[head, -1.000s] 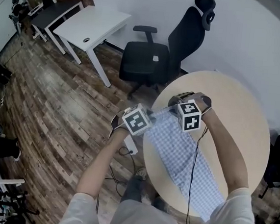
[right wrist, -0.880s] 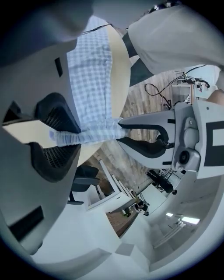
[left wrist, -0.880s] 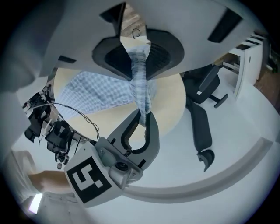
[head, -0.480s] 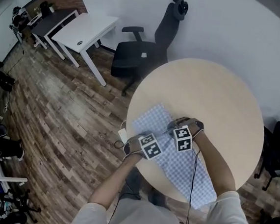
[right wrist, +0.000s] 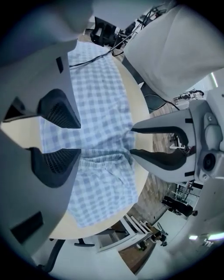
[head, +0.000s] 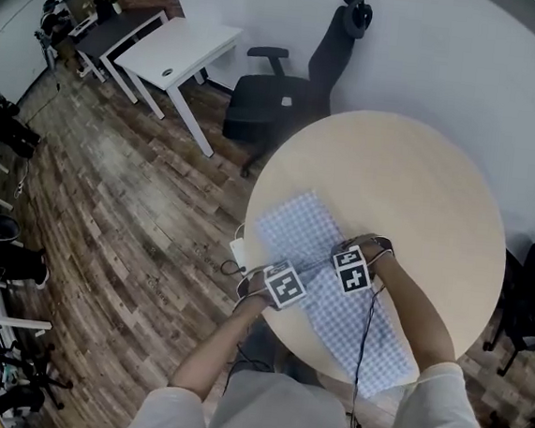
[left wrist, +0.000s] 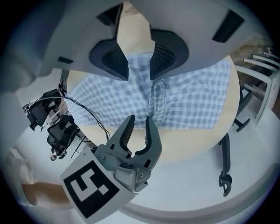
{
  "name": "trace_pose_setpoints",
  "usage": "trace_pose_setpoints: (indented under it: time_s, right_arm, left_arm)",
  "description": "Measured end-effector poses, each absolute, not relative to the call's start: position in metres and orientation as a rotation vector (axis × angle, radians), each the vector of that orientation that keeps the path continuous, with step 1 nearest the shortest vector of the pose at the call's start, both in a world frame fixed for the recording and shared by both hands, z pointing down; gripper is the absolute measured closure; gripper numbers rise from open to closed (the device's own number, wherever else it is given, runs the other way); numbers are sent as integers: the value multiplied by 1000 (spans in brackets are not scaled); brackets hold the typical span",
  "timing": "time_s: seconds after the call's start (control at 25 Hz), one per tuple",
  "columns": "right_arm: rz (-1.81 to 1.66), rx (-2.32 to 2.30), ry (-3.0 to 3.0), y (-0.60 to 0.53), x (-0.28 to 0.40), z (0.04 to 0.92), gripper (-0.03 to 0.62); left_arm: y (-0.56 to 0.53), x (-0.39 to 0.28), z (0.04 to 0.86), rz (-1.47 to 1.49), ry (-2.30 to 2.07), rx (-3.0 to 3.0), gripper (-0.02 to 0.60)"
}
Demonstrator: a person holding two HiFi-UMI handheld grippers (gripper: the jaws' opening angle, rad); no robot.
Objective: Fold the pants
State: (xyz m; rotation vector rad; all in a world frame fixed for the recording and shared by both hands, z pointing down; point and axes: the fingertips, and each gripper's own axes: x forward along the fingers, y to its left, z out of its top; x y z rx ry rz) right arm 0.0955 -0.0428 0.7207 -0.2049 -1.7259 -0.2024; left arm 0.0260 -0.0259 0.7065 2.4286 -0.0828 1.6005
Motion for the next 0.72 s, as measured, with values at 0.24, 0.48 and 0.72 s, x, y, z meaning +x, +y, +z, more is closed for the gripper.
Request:
trace_pose_setpoints:
  time_s: [0.24,0.48,0.72]
  right_arm:
    - [-191,-87,-1809,-77,97,693,566]
    - [-171,6,-1857,-148,71,669,566]
    - [-125,-17,-1861,-213,38,671,561]
  left_arm:
    - [-80,1,683,1474,-316,2471,546]
    - [-140,-20,674,1445,-387,2386,551]
    - [-205,-24,679,1355,-393,2386,545]
